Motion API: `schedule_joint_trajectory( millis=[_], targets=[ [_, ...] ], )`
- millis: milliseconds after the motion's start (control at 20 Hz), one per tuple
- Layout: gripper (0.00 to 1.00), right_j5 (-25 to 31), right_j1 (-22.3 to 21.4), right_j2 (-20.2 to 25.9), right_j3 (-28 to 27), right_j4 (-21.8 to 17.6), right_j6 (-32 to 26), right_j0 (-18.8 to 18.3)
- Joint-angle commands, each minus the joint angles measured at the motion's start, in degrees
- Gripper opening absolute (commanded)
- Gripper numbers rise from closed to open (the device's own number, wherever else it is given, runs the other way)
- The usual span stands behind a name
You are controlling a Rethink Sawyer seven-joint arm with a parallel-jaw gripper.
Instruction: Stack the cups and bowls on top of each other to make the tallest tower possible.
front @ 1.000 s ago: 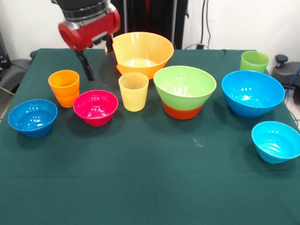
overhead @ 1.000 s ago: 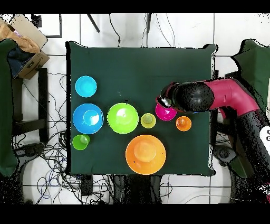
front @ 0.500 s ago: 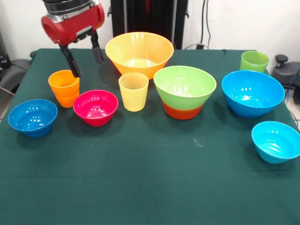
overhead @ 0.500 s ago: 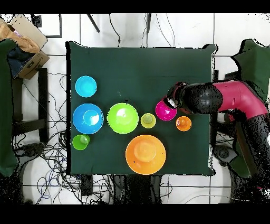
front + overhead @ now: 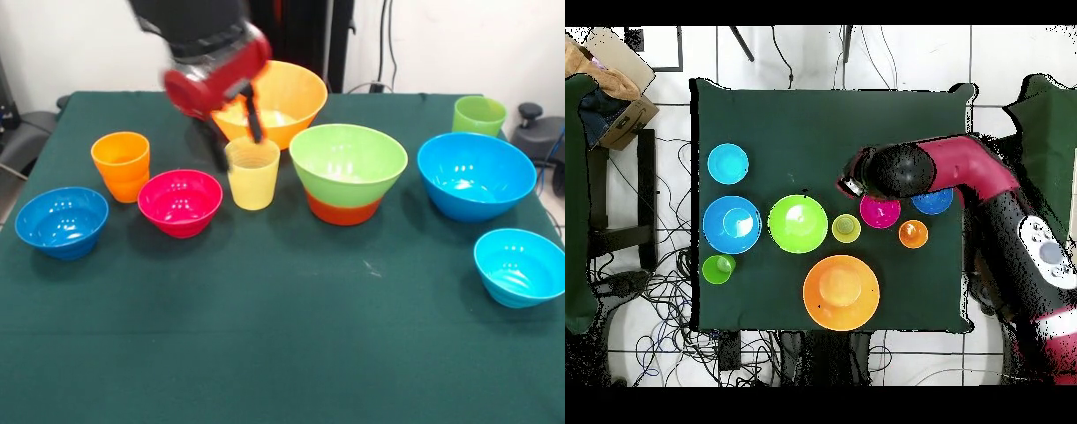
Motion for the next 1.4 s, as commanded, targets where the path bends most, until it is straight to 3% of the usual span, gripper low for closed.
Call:
schedule_joint_trajectory(
  millis=[50,200,350,550,1050,1400],
  targets=[
    [1.0,4.7,3.3,-9.6,-13.2,0.5,14.0,16.4],
    [1.0,11.3,3.2,-11.1,-19.6,4.3,13.7,20.5],
    [1.0,17.8,2.8,-10.8,-24.1,8.8,9.7,21.7],
    [1.0,24.8,2.8,-11.8,-29.7,10.4,4.9,23.5],
    [1.0,27.6,4.2,-9.6,-33.8,5.8,-13.6,21.4],
    [1.0,30.6,8.0,-10.1,-41.0,4.9,-12.1,23.4]
  ],
)
